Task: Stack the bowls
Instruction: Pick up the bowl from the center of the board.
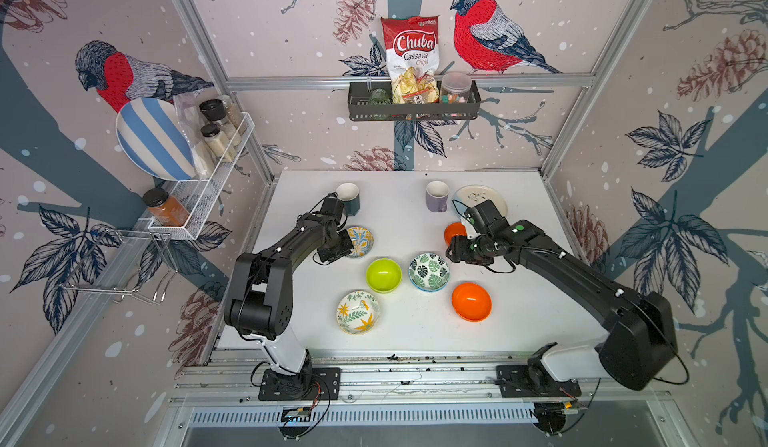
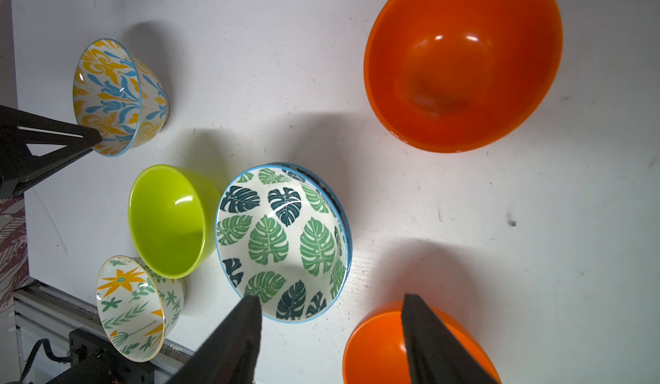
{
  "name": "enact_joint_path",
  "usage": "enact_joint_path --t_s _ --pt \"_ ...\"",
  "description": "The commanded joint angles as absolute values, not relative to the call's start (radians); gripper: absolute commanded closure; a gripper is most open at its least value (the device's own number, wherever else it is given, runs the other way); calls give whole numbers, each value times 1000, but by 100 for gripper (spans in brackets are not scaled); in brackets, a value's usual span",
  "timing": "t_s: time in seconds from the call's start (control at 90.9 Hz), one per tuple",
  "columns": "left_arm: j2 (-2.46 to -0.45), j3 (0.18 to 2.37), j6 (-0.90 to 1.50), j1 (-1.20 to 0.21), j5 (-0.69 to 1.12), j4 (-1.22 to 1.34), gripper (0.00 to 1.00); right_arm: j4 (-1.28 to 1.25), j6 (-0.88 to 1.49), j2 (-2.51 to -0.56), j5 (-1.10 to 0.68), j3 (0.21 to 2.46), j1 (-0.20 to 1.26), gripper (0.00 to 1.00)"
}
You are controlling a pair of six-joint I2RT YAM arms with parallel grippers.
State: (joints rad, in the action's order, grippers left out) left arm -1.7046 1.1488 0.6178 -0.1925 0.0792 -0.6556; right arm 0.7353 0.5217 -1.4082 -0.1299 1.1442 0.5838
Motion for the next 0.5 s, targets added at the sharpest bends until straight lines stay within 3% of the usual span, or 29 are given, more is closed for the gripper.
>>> enact_joint_path --t_s 0.0,0.11,0.319,0.429,0.484 --pt "-1723 1155 599 -180 88 -626 73 729 511 -1418 -143 1144 586 36" --pt "-1732 1155 594 -175 94 -621 82 730 509 -1422 -147 1146 586 36" --pt "-1724 1155 592 -167 95 -620 89 729 508 -1433 -154 1141 588 37" --pt "-1722 1180 592 -163 98 -622 100 732 506 -1438 -155 1144 590 37" --pt "-1717 1190 591 -158 97 -632 100 733 506 -1438 -154 1145 591 37"
